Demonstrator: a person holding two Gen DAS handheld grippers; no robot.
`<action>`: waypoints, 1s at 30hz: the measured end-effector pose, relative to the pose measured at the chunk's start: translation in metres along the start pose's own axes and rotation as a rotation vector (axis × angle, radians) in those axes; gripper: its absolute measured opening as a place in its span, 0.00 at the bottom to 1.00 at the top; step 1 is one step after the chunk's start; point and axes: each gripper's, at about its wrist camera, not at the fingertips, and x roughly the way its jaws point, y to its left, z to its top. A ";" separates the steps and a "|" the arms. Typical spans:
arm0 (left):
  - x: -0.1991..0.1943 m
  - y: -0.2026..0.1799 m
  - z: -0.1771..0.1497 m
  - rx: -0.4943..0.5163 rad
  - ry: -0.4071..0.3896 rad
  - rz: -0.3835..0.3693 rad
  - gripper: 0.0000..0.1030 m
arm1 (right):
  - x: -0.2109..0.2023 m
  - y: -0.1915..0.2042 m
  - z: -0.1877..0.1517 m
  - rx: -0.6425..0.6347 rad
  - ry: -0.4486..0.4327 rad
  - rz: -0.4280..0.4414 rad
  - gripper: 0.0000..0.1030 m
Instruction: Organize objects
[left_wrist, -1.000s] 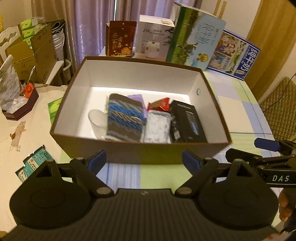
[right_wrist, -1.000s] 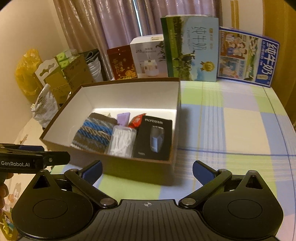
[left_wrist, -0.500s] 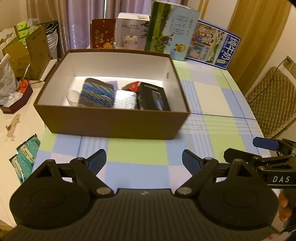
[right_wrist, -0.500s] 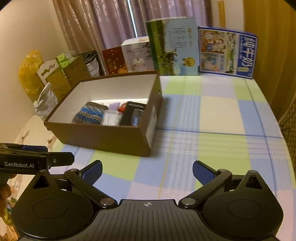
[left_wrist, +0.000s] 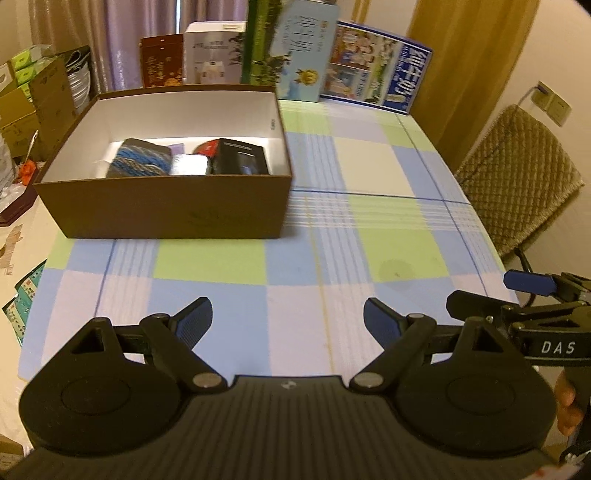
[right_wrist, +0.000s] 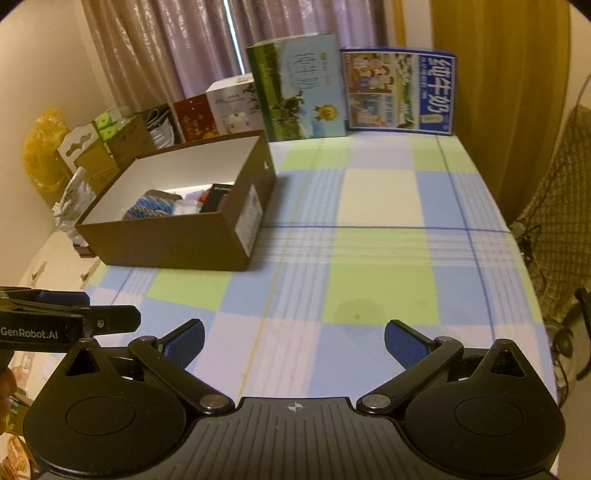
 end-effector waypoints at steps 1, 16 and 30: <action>-0.001 -0.003 -0.002 0.004 0.000 -0.004 0.84 | -0.004 -0.003 -0.003 0.005 -0.003 -0.005 0.98; -0.018 -0.038 -0.031 0.043 -0.019 -0.043 0.84 | -0.041 -0.028 -0.030 0.050 -0.022 -0.044 0.98; -0.029 -0.057 -0.047 0.063 -0.048 -0.062 0.84 | -0.060 -0.046 -0.046 0.075 -0.033 -0.062 0.98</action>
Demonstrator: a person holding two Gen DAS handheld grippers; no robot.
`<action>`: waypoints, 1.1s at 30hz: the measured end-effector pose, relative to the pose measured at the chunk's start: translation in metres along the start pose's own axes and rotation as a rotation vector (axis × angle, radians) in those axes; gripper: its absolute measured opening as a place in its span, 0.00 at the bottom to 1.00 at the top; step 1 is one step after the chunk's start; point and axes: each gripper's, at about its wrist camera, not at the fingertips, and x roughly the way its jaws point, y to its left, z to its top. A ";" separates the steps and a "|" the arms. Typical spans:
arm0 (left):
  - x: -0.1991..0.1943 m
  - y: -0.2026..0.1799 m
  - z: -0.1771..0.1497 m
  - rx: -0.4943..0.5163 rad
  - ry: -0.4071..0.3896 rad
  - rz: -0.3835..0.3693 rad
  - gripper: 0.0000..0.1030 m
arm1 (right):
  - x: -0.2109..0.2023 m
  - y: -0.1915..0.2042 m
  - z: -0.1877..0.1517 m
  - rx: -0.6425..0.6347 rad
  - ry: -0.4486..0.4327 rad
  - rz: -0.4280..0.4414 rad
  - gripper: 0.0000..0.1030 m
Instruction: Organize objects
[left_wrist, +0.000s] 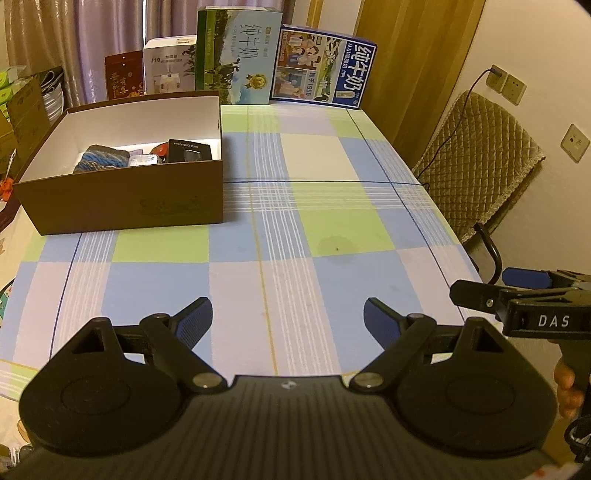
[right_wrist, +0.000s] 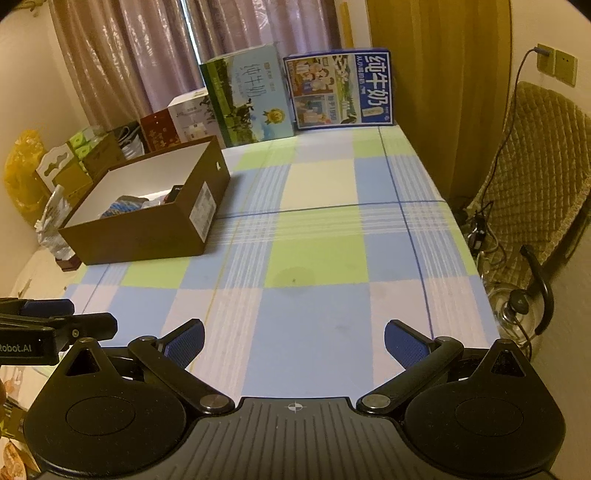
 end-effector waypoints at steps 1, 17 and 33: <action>0.000 -0.001 -0.001 -0.001 -0.001 0.000 0.84 | -0.001 -0.001 -0.001 0.000 0.000 -0.001 0.98; -0.010 -0.006 -0.010 -0.004 -0.023 0.011 0.84 | -0.008 -0.001 -0.006 -0.011 -0.007 0.003 0.98; -0.014 -0.003 -0.013 -0.011 -0.033 0.012 0.84 | -0.008 0.003 -0.008 -0.017 -0.009 0.005 0.98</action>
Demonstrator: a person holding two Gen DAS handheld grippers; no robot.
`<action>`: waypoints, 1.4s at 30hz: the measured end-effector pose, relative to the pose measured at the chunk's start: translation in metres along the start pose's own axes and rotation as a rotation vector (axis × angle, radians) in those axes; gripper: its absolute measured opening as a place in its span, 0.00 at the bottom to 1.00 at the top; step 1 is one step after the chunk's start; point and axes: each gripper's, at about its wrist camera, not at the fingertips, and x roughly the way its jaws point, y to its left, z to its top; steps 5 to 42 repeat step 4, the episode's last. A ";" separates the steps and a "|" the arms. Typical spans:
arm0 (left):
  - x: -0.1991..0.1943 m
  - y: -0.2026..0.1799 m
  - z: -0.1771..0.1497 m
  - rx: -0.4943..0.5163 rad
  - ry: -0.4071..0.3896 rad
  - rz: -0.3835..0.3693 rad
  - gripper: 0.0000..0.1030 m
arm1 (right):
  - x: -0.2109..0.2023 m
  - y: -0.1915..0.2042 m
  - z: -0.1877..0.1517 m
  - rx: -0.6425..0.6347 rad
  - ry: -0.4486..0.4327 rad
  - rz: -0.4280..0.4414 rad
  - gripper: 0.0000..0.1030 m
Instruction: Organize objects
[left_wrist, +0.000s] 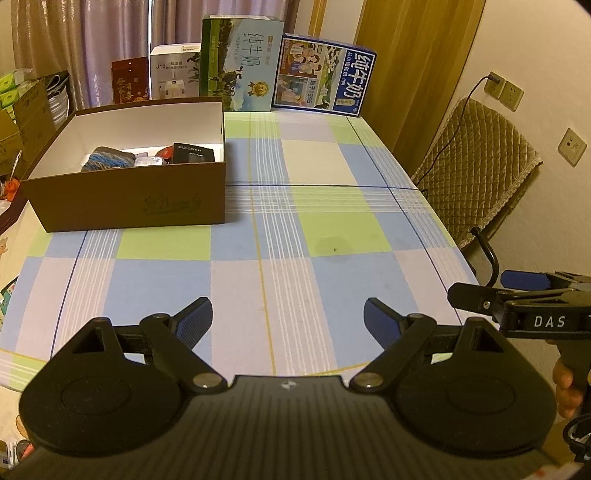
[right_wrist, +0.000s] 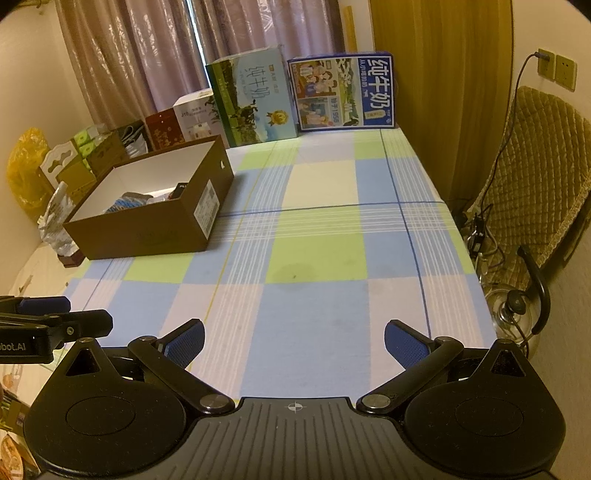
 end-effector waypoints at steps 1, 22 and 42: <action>0.000 0.000 0.000 -0.001 0.002 0.005 0.84 | 0.000 0.001 0.000 -0.001 0.000 0.000 0.98; 0.001 0.001 0.001 -0.001 0.001 0.011 0.84 | 0.001 0.001 0.000 -0.002 0.002 0.001 0.98; 0.001 0.001 0.001 -0.001 0.001 0.011 0.84 | 0.001 0.001 0.000 -0.002 0.002 0.001 0.98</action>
